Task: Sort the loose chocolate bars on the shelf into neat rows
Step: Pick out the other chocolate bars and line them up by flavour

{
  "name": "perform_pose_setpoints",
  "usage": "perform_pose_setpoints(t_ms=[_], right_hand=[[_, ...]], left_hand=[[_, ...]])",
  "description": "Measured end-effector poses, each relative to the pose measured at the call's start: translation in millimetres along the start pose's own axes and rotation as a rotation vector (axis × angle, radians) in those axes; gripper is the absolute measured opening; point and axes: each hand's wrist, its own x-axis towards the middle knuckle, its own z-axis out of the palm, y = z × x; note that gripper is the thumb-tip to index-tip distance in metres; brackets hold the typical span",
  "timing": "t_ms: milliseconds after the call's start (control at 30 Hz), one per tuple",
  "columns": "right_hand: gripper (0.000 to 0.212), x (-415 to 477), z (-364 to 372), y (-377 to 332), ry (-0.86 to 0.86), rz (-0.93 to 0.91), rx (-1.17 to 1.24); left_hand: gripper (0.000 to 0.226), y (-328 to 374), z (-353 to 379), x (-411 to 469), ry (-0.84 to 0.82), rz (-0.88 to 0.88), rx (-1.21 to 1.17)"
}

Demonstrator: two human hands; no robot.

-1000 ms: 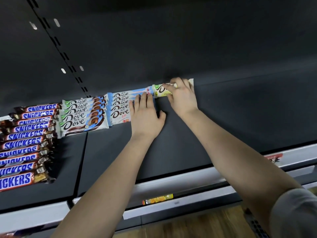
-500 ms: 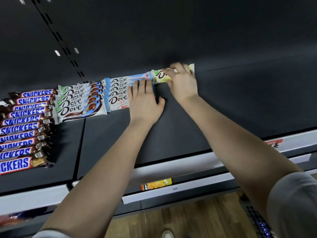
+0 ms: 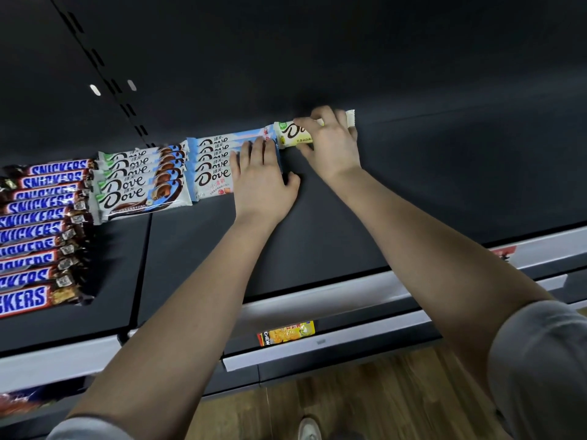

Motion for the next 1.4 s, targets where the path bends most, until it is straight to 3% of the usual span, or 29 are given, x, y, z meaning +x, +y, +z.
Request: perform_pose_setpoints(t_ms=[300, 567, 767, 1067, 1400], right_hand=[[0.041, -5, -7, -8, 0.02, -0.034, -0.152], [0.036, -10, -27, -63, 0.068, -0.043, -0.014], [0.032, -12, -25, -124, 0.074, -0.101, 0.05], [0.027, -9, -9, -275, 0.084, -0.279, 0.162], [0.027, -36, 31, -436, -0.009, -0.541, 0.268]], left_hand=[[0.071, 2, -3, -1, -0.011, -0.02, -0.04], [0.058, -22, -27, 1, -0.006, -0.071, -0.099], [0.059, -89, -73, 0, 0.086, -0.125, 0.016], [0.054, -220, -148, -35, 0.174, -0.311, 0.099], [0.054, -372, -200, -107, 0.174, -0.532, 0.176]])
